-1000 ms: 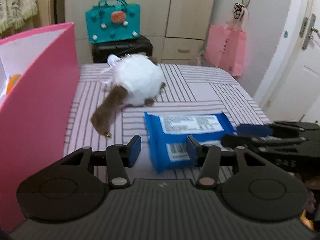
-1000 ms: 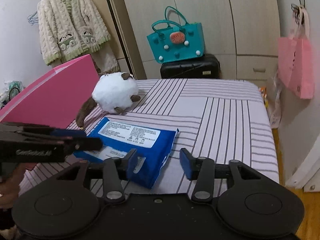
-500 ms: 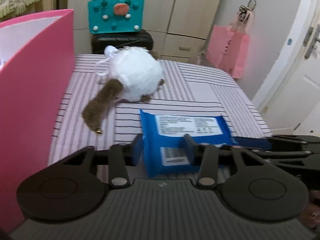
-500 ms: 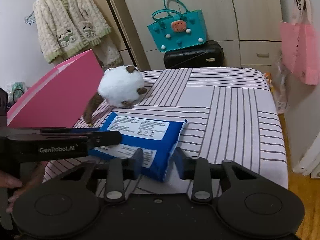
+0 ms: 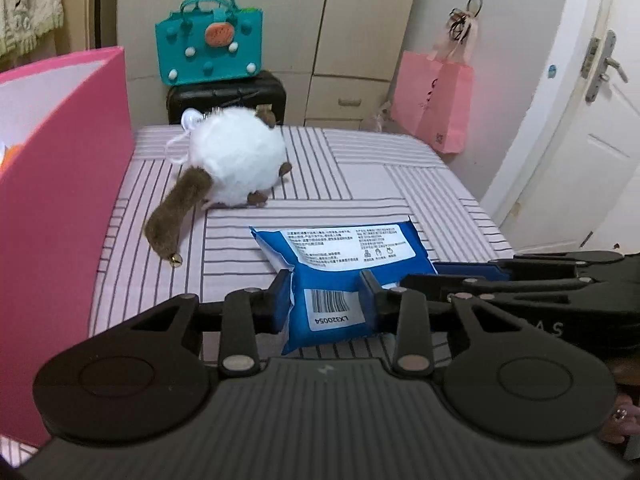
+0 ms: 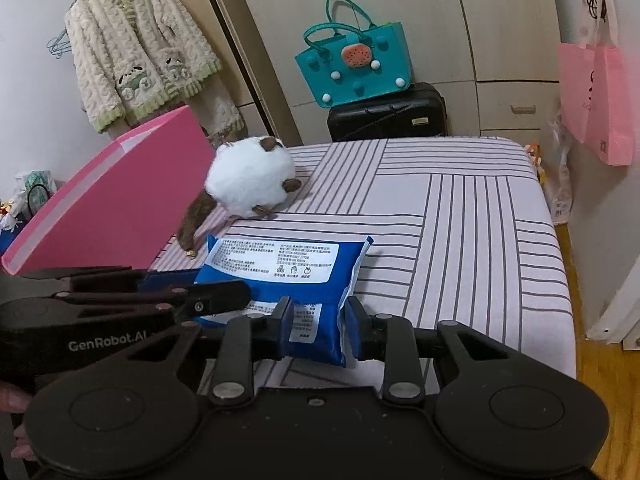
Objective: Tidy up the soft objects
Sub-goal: 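Lift the blue wipes pack and carry it over the pink box with both grippers, then open both grippers to drop the wipes pack into the box, then move both tools back toward the white plush on the table, then close both grippers around the white plush body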
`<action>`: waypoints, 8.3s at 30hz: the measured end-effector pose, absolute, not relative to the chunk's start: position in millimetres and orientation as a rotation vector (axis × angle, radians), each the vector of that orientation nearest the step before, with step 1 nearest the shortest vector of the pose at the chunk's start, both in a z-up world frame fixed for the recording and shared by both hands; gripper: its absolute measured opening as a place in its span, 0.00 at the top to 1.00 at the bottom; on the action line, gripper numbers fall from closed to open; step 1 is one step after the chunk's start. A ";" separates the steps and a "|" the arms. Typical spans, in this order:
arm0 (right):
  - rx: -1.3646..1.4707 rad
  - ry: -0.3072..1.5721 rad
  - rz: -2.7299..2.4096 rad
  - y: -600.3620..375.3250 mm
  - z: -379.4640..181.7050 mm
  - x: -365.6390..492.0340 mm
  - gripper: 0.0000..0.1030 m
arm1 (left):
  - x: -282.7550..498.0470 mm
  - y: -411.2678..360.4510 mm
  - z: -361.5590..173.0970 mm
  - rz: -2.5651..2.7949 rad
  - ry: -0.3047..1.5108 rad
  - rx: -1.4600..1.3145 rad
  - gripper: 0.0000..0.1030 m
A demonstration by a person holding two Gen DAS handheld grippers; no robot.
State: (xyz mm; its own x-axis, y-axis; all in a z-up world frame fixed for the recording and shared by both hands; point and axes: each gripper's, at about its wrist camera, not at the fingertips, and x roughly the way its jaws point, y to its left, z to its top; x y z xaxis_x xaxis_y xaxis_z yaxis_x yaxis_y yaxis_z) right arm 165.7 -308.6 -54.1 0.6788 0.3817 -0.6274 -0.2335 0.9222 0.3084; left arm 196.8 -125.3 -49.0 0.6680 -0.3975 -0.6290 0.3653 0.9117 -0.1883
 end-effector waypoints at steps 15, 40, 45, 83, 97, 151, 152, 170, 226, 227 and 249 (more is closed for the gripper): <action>0.155 0.697 0.462 -295.7 -10.4 133.0 0.55 | 166.7 -97.9 -6.5 -0.511 0.678 -0.019 0.68; -0.069 0.562 0.671 -188.2 76.1 124.6 0.47 | 124.3 29.6 60.2 -0.492 0.622 -0.101 0.68; -0.133 0.546 0.727 -159.5 86.6 131.7 0.47 | 129.4 56.2 66.6 -0.436 0.603 -0.111 0.68; -0.225 0.821 0.757 -44.8 33.1 250.2 0.66 | 274.4 106.5 17.6 -0.265 0.871 0.197 0.66; -0.208 0.755 0.712 -64.1 49.3 230.5 0.63 | 247.2 114.7 40.0 -0.254 0.813 0.170 0.60; -0.039 0.705 0.538 -280.1 47.1 167.5 0.50 | 186.0 -56.2 78.5 -0.501 0.673 0.044 0.55; -0.039 0.707 0.540 -280.2 43.4 172.4 0.50 | 192.9 -57.0 75.9 -0.506 0.676 0.027 0.55; -0.118 0.665 0.590 -270.3 -15.7 239.9 0.28 | 241.8 -96.2 20.6 -0.399 0.648 -0.128 0.42; -0.169 0.626 0.630 -289.1 -43.3 217.6 0.30 | 240.2 -119.1 -32.5 -0.559 0.777 -0.322 0.45; -0.168 0.623 0.625 -291.3 -42.8 211.9 0.30 | 237.8 -120.4 -32.9 -0.570 0.783 -0.325 0.45; -0.066 0.612 0.532 -296.1 -59.9 200.1 0.22 | 246.9 -126.6 -57.0 -0.563 0.768 -0.319 0.50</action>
